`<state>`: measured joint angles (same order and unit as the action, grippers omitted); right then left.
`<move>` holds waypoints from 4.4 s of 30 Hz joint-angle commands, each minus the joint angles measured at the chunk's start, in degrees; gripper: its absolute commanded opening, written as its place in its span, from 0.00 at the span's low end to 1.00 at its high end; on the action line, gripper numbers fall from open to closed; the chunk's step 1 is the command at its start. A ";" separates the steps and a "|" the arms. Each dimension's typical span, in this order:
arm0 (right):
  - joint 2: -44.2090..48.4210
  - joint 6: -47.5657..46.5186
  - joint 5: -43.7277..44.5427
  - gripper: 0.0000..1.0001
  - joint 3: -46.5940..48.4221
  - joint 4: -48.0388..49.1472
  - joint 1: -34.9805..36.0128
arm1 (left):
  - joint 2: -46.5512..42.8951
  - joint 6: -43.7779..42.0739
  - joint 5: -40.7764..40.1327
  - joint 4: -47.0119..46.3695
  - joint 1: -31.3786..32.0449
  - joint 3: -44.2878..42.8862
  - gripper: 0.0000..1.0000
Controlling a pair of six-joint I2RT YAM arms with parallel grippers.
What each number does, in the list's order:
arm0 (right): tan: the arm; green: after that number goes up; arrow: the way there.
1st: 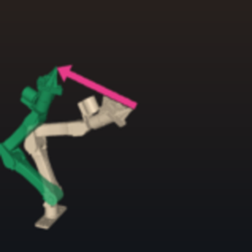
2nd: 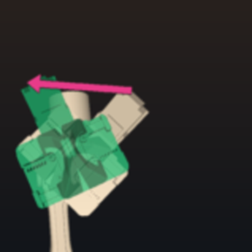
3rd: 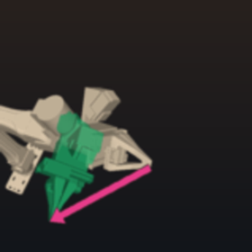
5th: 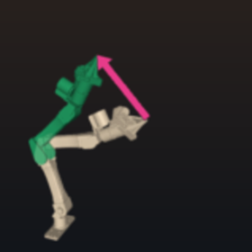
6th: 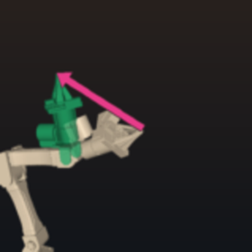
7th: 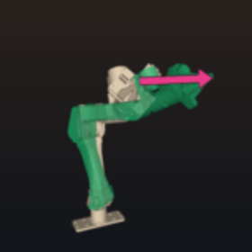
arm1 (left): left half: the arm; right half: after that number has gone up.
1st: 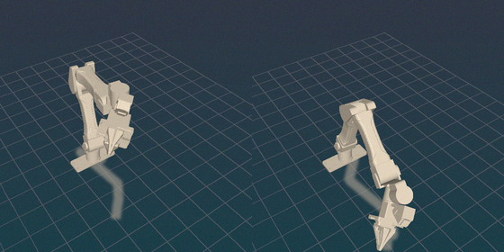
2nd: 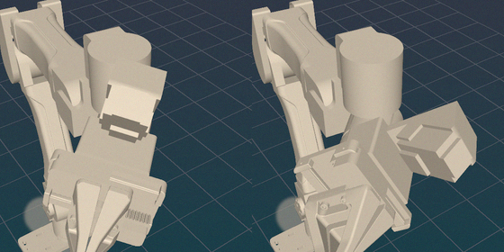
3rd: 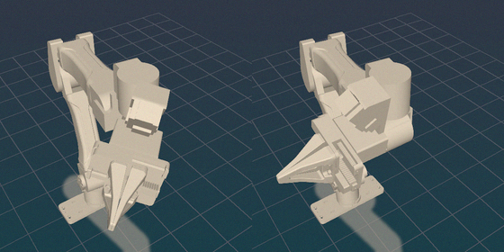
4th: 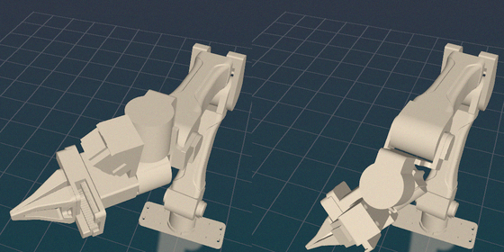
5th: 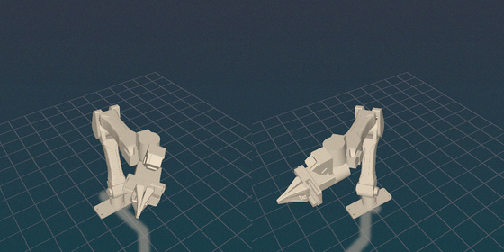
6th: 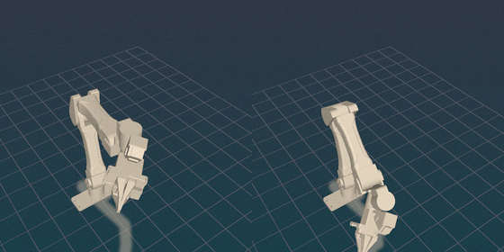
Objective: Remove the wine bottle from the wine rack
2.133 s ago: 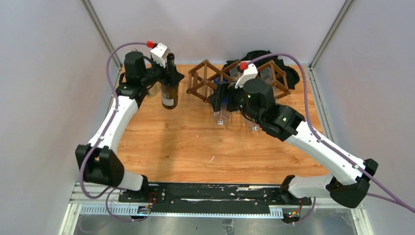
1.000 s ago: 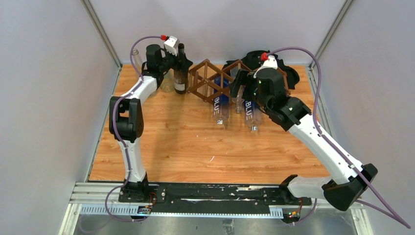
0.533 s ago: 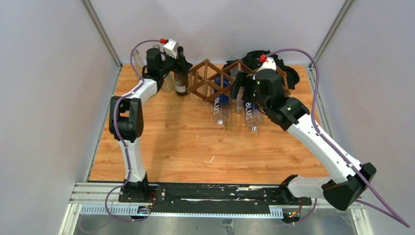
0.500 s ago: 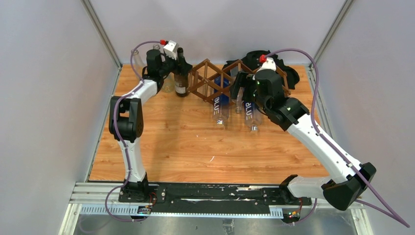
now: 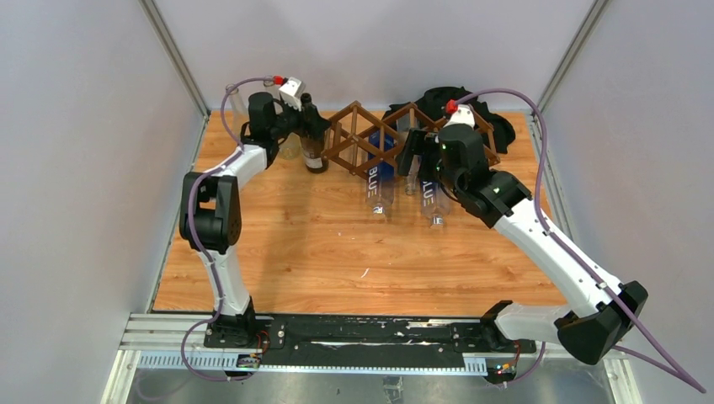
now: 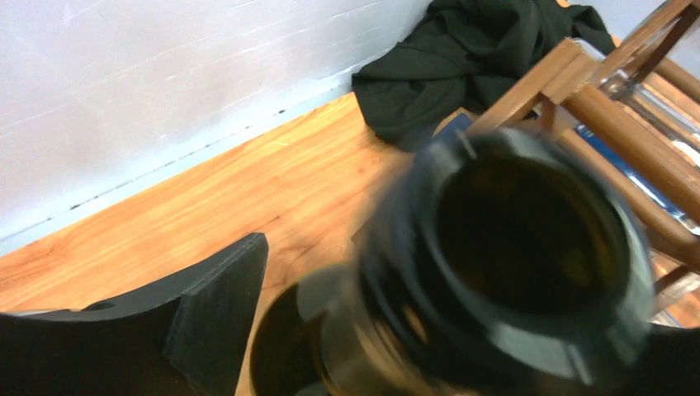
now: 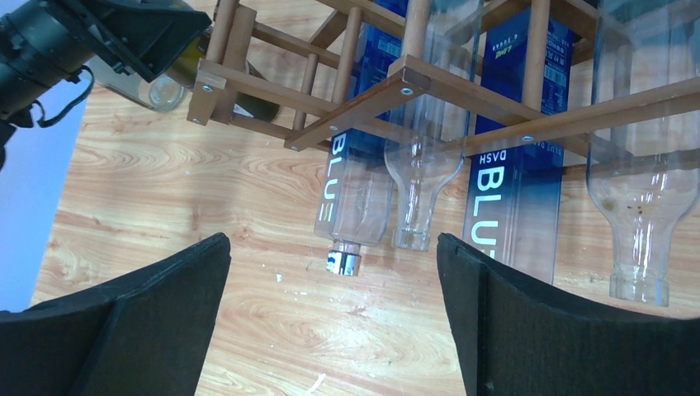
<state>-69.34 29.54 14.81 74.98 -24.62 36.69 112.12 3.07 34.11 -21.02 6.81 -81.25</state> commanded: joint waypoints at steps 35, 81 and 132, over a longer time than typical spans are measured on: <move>-13.42 6.04 -19.52 0.93 -10.55 10.38 -11.45 | -31.31 -23.89 -11.05 67.77 -0.74 -9.13 1.00; 6.02 11.39 -27.53 0.00 -29.72 14.15 -9.71 | -34.08 -21.82 -7.15 67.07 -0.74 -4.79 0.98; -10.48 4.72 -37.84 0.00 10.51 -11.29 13.50 | -59.92 -53.42 4.45 70.76 11.64 19.45 1.00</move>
<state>-76.64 35.55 -22.24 78.70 -42.24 47.13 54.54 -46.87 38.30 49.36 17.80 -63.99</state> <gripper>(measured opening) 0.390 0.997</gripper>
